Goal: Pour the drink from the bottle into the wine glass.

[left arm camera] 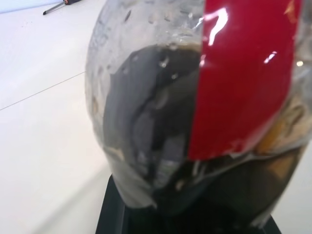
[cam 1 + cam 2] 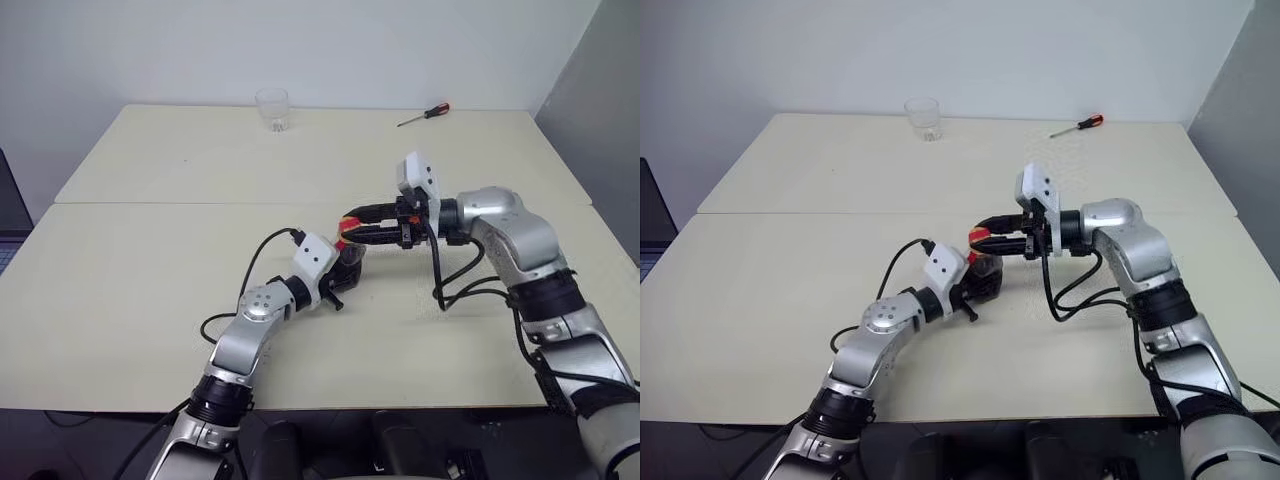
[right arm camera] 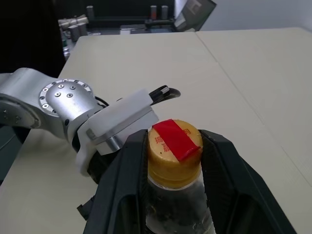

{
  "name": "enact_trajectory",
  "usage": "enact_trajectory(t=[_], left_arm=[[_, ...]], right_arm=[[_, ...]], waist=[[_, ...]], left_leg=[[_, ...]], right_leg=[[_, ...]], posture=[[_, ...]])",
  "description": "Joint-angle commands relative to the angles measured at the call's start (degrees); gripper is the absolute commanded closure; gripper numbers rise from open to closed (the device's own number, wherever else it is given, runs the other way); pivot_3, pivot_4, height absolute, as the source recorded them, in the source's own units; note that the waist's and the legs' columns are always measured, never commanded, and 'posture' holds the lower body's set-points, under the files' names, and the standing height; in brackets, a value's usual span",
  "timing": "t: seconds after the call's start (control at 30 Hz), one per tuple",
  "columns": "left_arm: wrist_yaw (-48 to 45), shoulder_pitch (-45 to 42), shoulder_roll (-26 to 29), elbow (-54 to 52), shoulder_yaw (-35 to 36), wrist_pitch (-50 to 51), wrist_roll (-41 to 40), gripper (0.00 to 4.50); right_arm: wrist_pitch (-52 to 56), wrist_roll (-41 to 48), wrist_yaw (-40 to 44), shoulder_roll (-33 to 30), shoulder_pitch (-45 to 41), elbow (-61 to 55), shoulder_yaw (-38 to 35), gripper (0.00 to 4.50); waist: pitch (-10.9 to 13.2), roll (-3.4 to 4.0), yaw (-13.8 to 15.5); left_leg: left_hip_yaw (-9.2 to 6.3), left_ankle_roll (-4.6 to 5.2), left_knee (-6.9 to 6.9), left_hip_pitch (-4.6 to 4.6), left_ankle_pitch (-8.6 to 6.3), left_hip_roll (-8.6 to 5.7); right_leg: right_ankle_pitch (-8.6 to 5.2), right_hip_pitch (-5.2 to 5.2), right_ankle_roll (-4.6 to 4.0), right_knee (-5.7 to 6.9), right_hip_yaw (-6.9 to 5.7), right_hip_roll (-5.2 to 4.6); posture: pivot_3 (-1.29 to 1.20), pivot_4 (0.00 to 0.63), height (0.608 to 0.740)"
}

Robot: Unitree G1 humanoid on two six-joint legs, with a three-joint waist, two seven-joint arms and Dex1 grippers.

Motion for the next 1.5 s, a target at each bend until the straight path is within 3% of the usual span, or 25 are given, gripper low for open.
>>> enact_trajectory(t=[0.03,0.2,0.73,1.2,1.37,1.5], left_arm=[[1.28,0.44,0.48,-1.75,1.95,0.59,-0.32,3.76],[1.39,0.61,0.48,-1.97,1.96,0.66,-0.28,3.76],[0.98,-0.07,0.33,-1.34,1.51,0.54,-0.46,3.76],[1.35,0.40,0.41,-1.68,1.34,0.70,-0.67,3.76],[1.97,0.47,0.66,-1.87,1.91,0.55,-0.43,3.76],[3.45,0.11,0.75,-1.46,3.36,-0.47,-0.20,3.76]], right_arm=[[-4.78,-0.93,7.67,-0.46,-3.07,1.82,0.31,3.27],[-7.92,-2.35,12.21,-0.18,-7.08,7.71,-0.59,3.27],[3.28,7.70,4.92,5.49,-9.23,4.91,-12.70,3.27],[6.93,6.56,2.51,4.87,-5.06,-0.95,-11.05,3.29],[6.17,4.62,-4.50,3.57,-4.41,-0.97,-13.82,3.29],[6.66,3.28,-11.89,0.42,1.03,-5.43,-17.18,3.29]], waist=[[0.01,0.01,0.06],[0.03,0.01,0.08],[0.05,0.01,0.13],[0.06,0.01,0.17],[0.06,0.01,0.20],[0.06,0.00,0.37]], left_leg=[[0.00,0.00,0.00,0.00,0.00,0.00],[0.02,0.00,0.03,0.01,0.00,-0.04],[0.01,0.00,0.02,0.00,0.00,-0.03],[0.01,0.00,0.02,0.06,0.00,-0.03],[0.01,0.00,0.02,0.05,0.00,-0.03],[0.00,0.00,0.02,0.02,0.00,-0.04]], right_leg=[[0.00,0.00,0.00,0.00,0.00,-0.01],[0.01,0.00,-0.01,0.03,0.02,-0.07],[0.16,0.00,-0.28,0.06,0.01,-0.09],[0.14,0.05,-0.24,0.08,-0.03,-0.08],[0.14,0.05,-0.24,0.08,-0.03,-0.09],[0.14,0.05,-0.24,0.04,0.02,-0.10]], posture=[[0.00,0.150,0.740],[0.00,0.150,0.740],[0.00,0.150,0.740],[0.00,0.150,0.740],[0.00,0.150,0.740],[0.00,0.150,0.740]])
